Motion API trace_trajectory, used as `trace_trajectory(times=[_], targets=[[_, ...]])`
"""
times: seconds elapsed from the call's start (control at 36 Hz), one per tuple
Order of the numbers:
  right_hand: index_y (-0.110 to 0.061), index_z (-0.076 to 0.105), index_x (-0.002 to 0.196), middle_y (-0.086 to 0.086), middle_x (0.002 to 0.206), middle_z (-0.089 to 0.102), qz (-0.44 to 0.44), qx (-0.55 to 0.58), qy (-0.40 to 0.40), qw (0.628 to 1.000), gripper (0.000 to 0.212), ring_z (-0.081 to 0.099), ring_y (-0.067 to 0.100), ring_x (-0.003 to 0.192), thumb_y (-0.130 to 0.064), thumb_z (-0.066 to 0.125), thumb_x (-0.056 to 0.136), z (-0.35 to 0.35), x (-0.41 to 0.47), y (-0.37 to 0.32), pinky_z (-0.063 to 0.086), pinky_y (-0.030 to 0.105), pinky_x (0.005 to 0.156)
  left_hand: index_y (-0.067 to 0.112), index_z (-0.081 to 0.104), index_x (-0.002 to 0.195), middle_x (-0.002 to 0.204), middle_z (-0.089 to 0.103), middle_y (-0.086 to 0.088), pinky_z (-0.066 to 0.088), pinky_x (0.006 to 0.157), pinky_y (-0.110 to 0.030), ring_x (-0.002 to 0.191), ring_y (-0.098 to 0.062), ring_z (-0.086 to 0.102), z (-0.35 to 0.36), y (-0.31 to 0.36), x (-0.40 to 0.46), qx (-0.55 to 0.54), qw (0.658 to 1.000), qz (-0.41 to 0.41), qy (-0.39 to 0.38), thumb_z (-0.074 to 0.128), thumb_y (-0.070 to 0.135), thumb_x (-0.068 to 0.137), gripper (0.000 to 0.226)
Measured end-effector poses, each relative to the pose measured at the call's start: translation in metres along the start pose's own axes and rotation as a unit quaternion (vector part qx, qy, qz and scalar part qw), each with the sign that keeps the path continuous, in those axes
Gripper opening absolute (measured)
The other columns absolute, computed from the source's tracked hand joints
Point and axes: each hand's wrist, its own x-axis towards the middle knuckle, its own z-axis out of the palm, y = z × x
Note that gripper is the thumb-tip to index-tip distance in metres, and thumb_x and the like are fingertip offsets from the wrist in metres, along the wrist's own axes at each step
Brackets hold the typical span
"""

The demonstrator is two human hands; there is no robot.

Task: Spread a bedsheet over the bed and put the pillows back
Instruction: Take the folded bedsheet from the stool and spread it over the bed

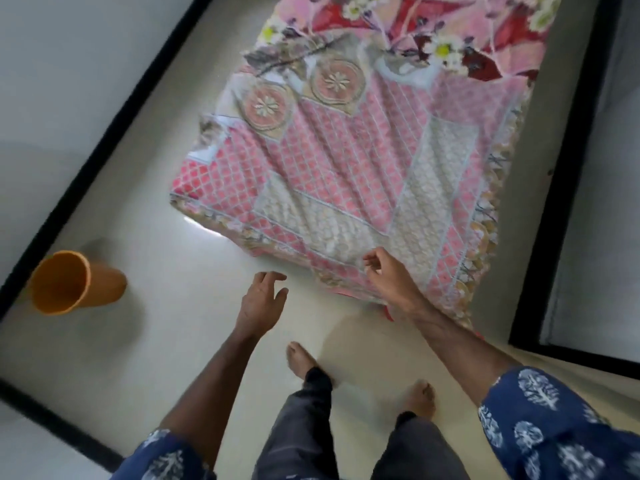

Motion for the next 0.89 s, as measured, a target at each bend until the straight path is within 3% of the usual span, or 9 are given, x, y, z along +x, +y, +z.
trace_trajectory(times=[0.06, 0.19, 0.36, 0.44, 0.56, 0.72, 0.83, 0.89], targets=[[-0.008, 0.061, 0.116, 0.003, 0.113, 0.067, -0.01, -0.017, -0.006, 1.0, 0.019, 0.063, 0.019, 0.107, -0.007, 0.059, 0.097, 0.02, 0.014, -0.038, 0.049, 0.035, 0.096, 0.016, 0.06, 0.129, 0.136, 0.052, -0.007, 0.051, 0.094, -0.045, 0.098, -0.03, 0.065, -0.039, -0.021, 0.008, -0.017, 1.0, -0.009, 0.015, 0.06, 0.021, 0.099, 0.03], [-0.01, 0.058, 0.113, 0.007, 0.116, 0.065, -0.028, -0.015, -0.023, 0.999, 0.015, 0.063, 0.022, 0.107, -0.009, 0.058, 0.098, 0.071, 0.047, -0.124, 0.05, 0.032, 0.091, 0.016, 0.06, 0.129, 0.137, 0.052, -0.006, 0.05, 0.097, -0.047, 0.108, -0.029, 0.063, -0.126, -0.08, 0.032, -0.026, 0.999, -0.008, 0.04, 0.06, 0.021, 0.099, 0.03], [-0.011, 0.059, 0.116, 0.002, 0.113, 0.066, -0.026, 0.003, -0.043, 0.999, 0.017, 0.063, 0.019, 0.104, -0.011, 0.059, 0.099, 0.128, 0.092, -0.194, 0.05, 0.03, 0.088, 0.017, 0.059, 0.129, 0.139, 0.051, -0.006, 0.047, 0.102, -0.045, 0.107, -0.023, 0.062, -0.195, -0.128, 0.075, -0.051, 0.997, -0.027, 0.043, 0.059, 0.021, 0.1, 0.029], [-0.009, 0.06, 0.118, 0.002, 0.114, 0.066, -0.014, 0.009, -0.051, 0.999, 0.019, 0.062, 0.02, 0.105, -0.011, 0.058, 0.099, 0.154, 0.12, -0.212, 0.051, 0.035, 0.093, 0.015, 0.059, 0.13, 0.138, 0.051, -0.007, 0.046, 0.099, -0.036, 0.107, -0.022, 0.061, -0.215, -0.143, 0.103, -0.062, 0.997, -0.025, 0.035, 0.06, 0.018, 0.1, 0.03], [-0.007, 0.058, 0.119, 0.003, 0.113, 0.064, 0.014, 0.017, -0.067, 0.997, 0.021, 0.061, 0.021, 0.104, -0.01, 0.058, 0.098, 0.19, 0.162, -0.226, 0.051, 0.034, 0.089, 0.014, 0.058, 0.132, 0.14, 0.048, -0.009, 0.039, 0.096, -0.024, 0.122, -0.023, 0.055, -0.238, -0.161, 0.147, -0.073, 0.997, -0.031, -0.002, 0.06, 0.017, 0.101, 0.032], [-0.003, 0.054, 0.127, 0.005, 0.113, 0.061, 0.076, 0.014, -0.086, 0.993, 0.029, 0.061, 0.026, 0.106, -0.011, 0.058, 0.099, 0.246, 0.241, -0.249, 0.045, 0.029, 0.082, 0.015, 0.055, 0.134, 0.138, 0.043, -0.006, 0.046, 0.105, -0.033, 0.125, -0.025, 0.054, -0.279, -0.191, 0.224, -0.077, 0.992, -0.025, -0.101, 0.059, 0.014, 0.101, 0.034], [-0.006, 0.053, 0.131, 0.004, 0.117, 0.061, 0.105, 0.033, -0.088, 0.99, 0.032, 0.06, 0.024, 0.107, -0.014, 0.057, 0.1, 0.273, 0.287, -0.277, 0.044, 0.031, 0.082, 0.006, 0.061, 0.124, 0.111, 0.056, 0.006, 0.051, 0.077, -0.019, 0.095, -0.013, 0.065, -0.312, -0.202, 0.288, -0.071, 0.987, 0.006, -0.141, 0.057, -0.001, 0.099, 0.026], [-0.009, 0.052, 0.129, 0.001, 0.113, 0.059, 0.118, 0.056, -0.084, 0.988, 0.03, 0.059, 0.022, 0.102, -0.015, 0.055, 0.1, 0.279, 0.307, -0.296, 0.041, 0.028, 0.077, 0.007, 0.063, 0.121, 0.12, 0.061, -0.004, 0.048, 0.073, -0.024, 0.092, -0.017, 0.068, -0.327, -0.205, 0.318, -0.074, 0.988, -0.01, -0.134, 0.058, 0.003, 0.099, 0.023]])
